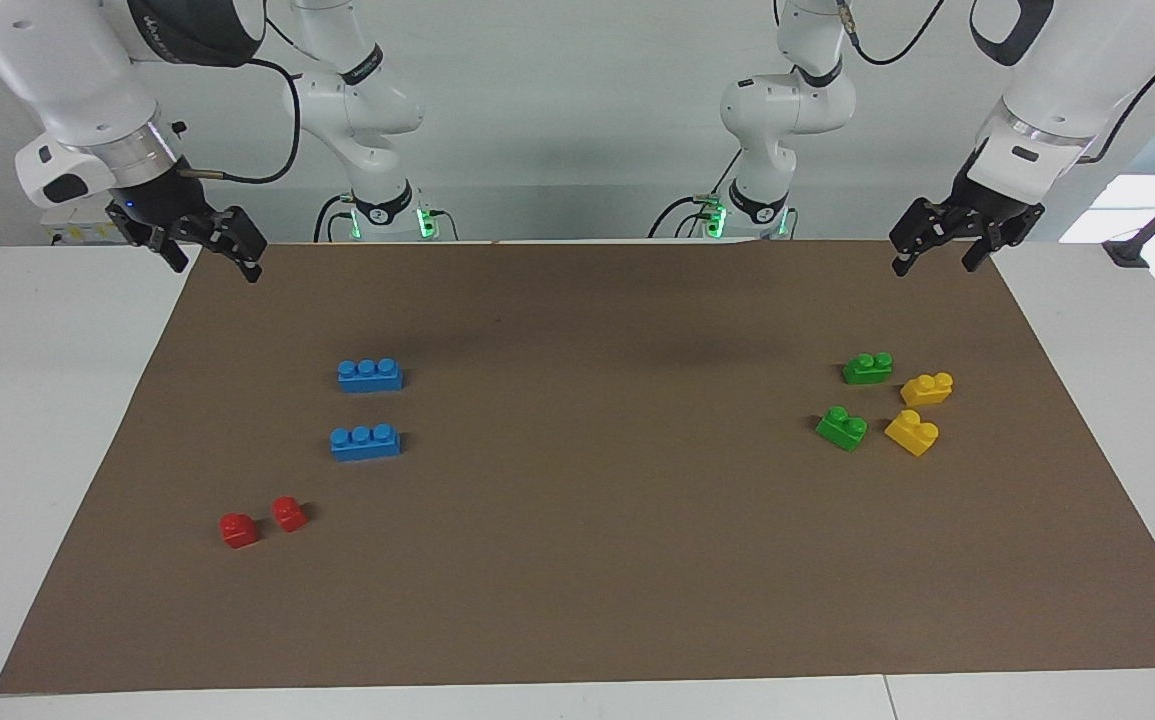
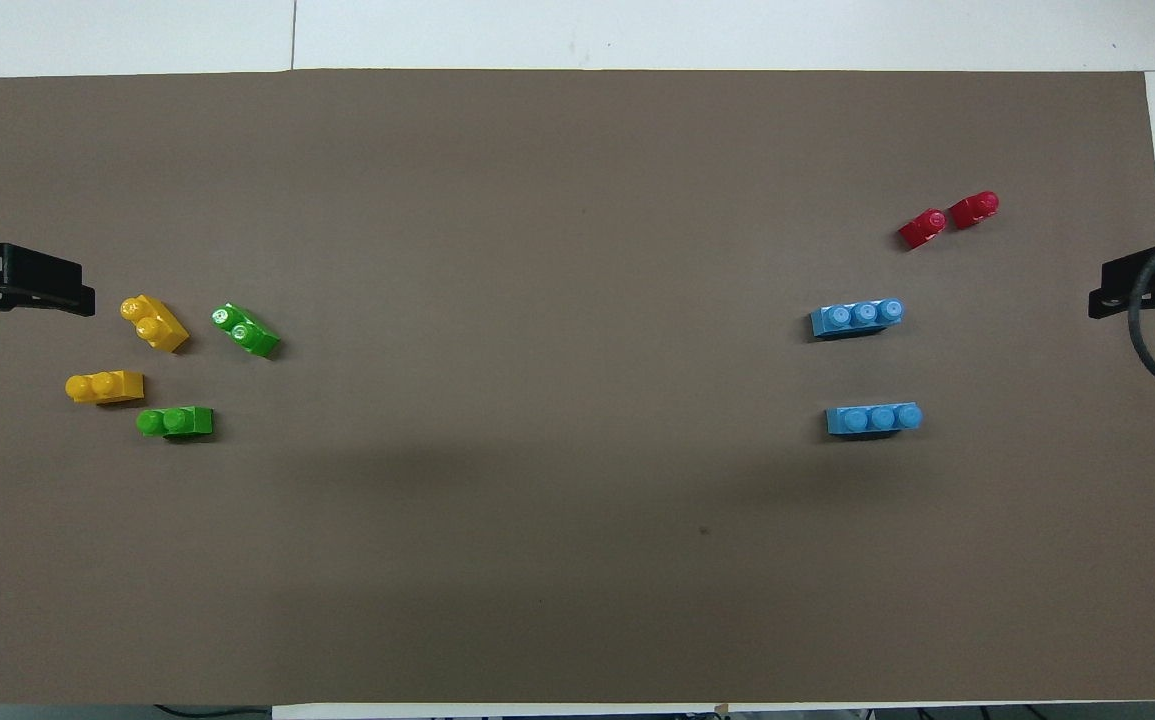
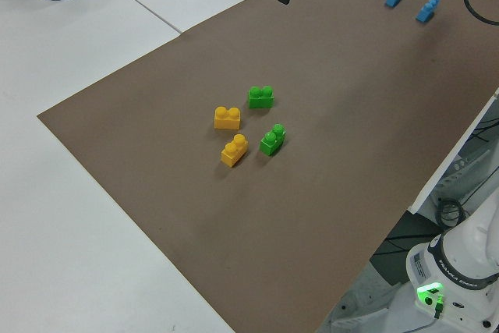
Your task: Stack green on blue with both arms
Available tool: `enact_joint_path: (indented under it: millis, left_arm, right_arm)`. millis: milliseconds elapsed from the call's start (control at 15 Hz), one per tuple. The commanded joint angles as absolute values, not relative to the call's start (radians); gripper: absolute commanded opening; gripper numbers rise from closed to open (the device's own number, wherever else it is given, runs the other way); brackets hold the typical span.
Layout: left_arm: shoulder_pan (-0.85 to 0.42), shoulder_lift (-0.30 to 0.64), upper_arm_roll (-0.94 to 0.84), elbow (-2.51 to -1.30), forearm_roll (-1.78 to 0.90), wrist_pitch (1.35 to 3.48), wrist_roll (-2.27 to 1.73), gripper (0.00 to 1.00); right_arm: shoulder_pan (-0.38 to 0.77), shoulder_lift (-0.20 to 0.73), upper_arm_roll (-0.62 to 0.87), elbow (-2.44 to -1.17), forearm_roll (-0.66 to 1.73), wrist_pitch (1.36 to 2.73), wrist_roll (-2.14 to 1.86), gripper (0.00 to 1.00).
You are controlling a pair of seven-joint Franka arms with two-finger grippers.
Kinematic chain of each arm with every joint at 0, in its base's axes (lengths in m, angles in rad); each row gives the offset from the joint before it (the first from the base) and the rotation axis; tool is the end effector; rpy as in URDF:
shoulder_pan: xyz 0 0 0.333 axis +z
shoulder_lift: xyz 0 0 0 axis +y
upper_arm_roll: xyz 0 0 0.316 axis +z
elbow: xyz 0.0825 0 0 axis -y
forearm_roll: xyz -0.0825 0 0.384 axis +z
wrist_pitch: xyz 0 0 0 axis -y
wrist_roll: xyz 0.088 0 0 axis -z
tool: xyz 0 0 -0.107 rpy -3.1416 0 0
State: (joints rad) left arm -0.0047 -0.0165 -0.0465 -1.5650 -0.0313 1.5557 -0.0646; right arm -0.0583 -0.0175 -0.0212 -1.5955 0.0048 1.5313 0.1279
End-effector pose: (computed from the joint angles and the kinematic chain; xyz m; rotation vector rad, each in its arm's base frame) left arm 0.5472 -0.0317 0.6350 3.1106 0.0199 0.0084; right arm 0.5428 -0.0428 0.6191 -3.1199 0.3246 0.0734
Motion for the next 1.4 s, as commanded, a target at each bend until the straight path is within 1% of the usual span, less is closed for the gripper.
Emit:
enact_joint_path:
  millis: [0, 533, 867, 1000, 1067, 1200, 1333]
  left_arm:
    - [-0.006, -0.014, -0.040, -1.552, -0.049, 1.563, -0.074, 1.00]
    - [-0.008, -0.014, -0.041, -1.555, -0.049, 1.559, -0.075, 1.00]
    - [-0.008, -0.031, -0.041, -1.578, -0.046, 1.558, -0.075, 1.00]
    - [-0.008, -0.051, -0.041, -1.614, -0.046, 1.565, -0.084, 1.00]
    - [-0.006, -0.061, -0.041, -1.637, -0.048, 1.572, -0.113, 1.00]
    - [-0.008, -0.092, -0.043, -1.705, -0.048, 1.636, -0.237, 1.00]
    - [-0.018, -0.141, -0.043, -1.826, -0.048, 1.744, -0.369, 1.00]
  right_arm:
    - [-0.068, -0.020, -0.017, -1.605, 0.006, 1.546, 0.138, 1.00]
    - [-0.067, -0.034, -0.017, -1.614, -0.008, 1.548, 0.144, 1.00]
    - [-0.066, -0.069, -0.014, -1.635, -0.006, 1.557, 0.140, 1.00]
    - [-0.072, -0.072, -0.015, -1.646, -0.006, 1.575, 0.111, 1.00]
    - [-0.081, -0.072, -0.015, -1.658, -0.006, 1.609, 0.072, 1.00]
    - [-0.086, -0.083, -0.015, -1.715, -0.005, 1.721, 0.122, 1.00]
    - [-0.084, -0.071, -0.014, -1.724, 0.003, 1.743, 0.304, 1.00]
